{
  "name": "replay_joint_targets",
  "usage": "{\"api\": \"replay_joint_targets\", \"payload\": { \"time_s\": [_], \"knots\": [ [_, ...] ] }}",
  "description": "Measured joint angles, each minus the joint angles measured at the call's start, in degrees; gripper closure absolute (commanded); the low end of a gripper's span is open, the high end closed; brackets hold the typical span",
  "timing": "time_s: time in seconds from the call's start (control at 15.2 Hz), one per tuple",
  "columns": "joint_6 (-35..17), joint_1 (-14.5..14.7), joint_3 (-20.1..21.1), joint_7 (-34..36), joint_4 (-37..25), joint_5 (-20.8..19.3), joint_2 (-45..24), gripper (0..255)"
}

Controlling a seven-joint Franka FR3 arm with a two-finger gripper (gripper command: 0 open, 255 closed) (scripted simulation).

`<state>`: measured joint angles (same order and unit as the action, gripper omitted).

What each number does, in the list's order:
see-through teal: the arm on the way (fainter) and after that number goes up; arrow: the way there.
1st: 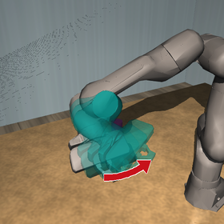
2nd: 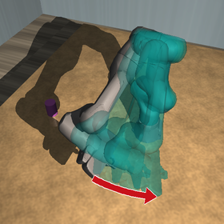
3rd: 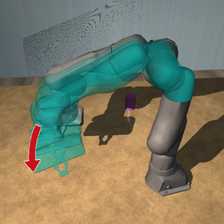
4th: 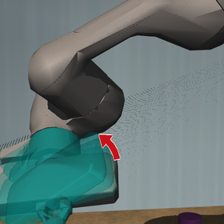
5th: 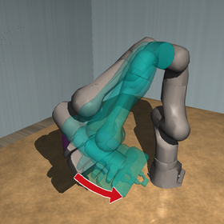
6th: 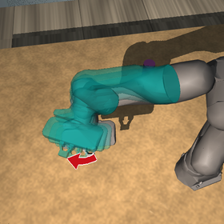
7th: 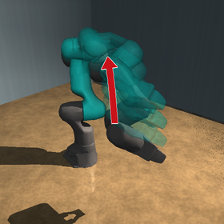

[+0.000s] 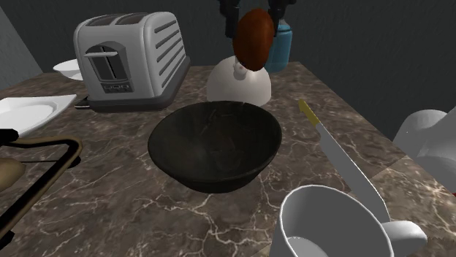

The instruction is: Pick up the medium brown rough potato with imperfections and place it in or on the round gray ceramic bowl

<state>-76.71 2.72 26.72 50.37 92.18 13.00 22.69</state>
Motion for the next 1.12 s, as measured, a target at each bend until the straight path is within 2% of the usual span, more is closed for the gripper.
{"api": "replay_joint_targets", "payload": {
  "time_s": [0.53,1.12],
  "knots": [
    [-1.8,1.6,12.6,14.0,-9.6,-3.9,-10.7,255],
    [-8.6,2.2,12.0,12.9,-0.1,-2.0,-7.3,255]
  ]
}}
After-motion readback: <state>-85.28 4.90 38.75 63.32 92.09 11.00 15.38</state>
